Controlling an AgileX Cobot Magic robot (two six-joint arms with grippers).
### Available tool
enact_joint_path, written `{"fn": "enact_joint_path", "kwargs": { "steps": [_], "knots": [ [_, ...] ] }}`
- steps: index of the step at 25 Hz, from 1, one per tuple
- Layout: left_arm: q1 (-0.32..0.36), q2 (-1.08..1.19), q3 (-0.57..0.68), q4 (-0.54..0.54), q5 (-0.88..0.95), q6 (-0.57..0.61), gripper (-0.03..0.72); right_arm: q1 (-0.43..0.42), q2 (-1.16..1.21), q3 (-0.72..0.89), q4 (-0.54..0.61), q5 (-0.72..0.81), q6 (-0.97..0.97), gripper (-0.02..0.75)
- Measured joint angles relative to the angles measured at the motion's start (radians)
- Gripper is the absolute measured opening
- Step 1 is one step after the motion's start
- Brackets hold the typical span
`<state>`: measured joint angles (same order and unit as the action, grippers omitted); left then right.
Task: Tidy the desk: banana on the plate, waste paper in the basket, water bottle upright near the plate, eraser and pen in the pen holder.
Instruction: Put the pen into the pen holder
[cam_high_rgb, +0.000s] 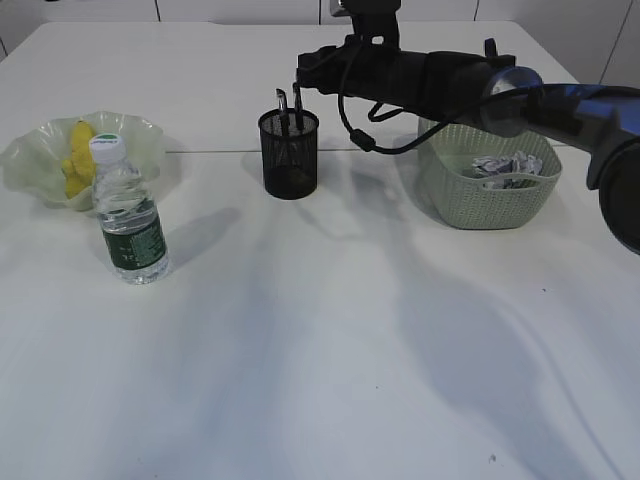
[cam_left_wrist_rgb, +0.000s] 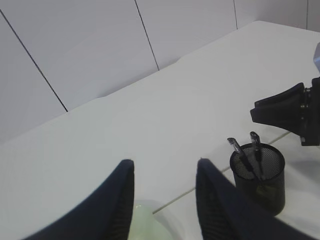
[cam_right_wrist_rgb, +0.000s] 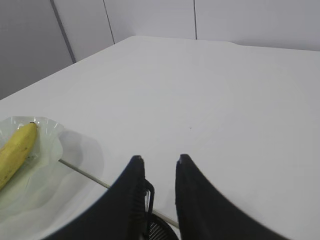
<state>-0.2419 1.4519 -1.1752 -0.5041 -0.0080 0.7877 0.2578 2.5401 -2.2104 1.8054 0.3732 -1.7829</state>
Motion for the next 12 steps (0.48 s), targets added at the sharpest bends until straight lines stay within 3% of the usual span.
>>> {"fn": "enact_joint_path", "kwargs": {
  "steps": [6, 12],
  "knots": [
    [0.0, 0.027, 0.0, 0.0, -0.002, 0.0, 0.283, 0.0, -0.005, 0.0, 0.0, 0.0, 0.004, 0.172],
    [0.0, 0.033, 0.0, 0.0, -0.101, 0.0, 0.22, 0.0, -0.073, 0.0, -0.008, -0.027, 0.006, 0.172]
  ]
}}
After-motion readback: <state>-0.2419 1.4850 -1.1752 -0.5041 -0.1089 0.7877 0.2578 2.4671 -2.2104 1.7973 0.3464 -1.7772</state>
